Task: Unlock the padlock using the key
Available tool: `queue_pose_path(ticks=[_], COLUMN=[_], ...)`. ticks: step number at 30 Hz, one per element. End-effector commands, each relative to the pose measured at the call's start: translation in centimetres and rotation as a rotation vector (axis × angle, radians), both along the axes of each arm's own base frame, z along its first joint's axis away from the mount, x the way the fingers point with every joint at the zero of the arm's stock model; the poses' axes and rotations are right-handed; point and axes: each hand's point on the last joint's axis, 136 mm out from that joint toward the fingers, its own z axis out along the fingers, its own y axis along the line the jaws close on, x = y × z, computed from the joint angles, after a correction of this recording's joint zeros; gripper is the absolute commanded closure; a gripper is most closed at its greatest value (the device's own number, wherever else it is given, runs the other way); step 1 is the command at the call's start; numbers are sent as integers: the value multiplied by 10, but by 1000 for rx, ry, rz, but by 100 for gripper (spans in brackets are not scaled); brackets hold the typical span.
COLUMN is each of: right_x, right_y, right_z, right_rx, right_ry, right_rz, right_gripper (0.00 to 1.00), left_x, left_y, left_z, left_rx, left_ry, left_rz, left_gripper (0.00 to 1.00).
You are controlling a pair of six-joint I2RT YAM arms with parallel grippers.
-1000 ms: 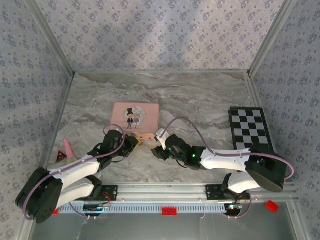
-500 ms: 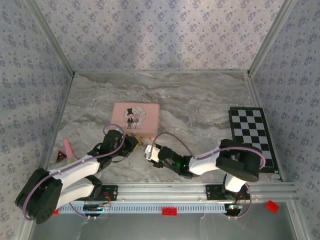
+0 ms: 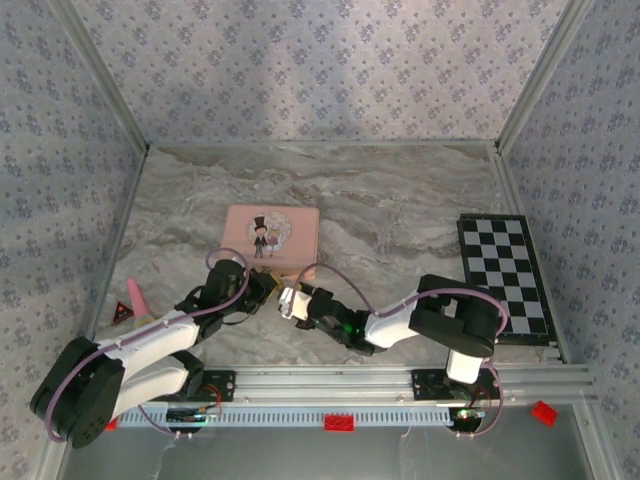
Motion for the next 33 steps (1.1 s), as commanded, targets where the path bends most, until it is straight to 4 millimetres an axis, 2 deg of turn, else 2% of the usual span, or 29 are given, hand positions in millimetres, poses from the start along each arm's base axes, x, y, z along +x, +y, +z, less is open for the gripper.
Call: queue_pose_path(ticks=[1, 14, 33], right_x=[6, 17, 14], right_y=[10, 6, 13], right_z=[8, 6, 8], right_rx=[23, 69, 80], right_ry=[-33, 19, 27], right_rz=[2, -44, -27], right_gripper=[67, 76, 75], left_x=[7, 8, 7], left_y=[-5, -6, -6], left_z=[18, 16, 15], left_rx=[-41, -42, -46], left_ry=[-43, -40, -39], left_rz=[-3, -6, -8], left_gripper=[100, 100, 100])
